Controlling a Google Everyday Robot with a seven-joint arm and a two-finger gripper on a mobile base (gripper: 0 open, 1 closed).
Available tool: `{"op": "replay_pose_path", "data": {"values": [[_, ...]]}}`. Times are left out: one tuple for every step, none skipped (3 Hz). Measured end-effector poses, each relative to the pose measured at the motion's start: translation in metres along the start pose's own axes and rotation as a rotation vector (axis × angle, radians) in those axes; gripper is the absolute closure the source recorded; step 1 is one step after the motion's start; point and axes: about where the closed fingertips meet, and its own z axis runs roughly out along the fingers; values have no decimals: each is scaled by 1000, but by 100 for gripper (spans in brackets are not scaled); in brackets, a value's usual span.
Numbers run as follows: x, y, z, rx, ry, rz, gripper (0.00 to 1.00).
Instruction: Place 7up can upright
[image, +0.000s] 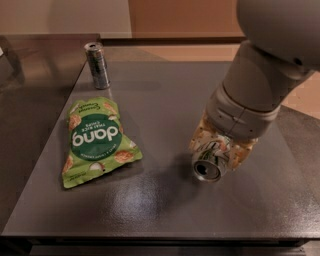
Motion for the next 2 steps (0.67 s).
{"op": "replay_pose_path", "data": {"values": [[15, -17, -13, 58, -48, 196, 100], [31, -26, -24, 103, -112, 394, 100]]}}
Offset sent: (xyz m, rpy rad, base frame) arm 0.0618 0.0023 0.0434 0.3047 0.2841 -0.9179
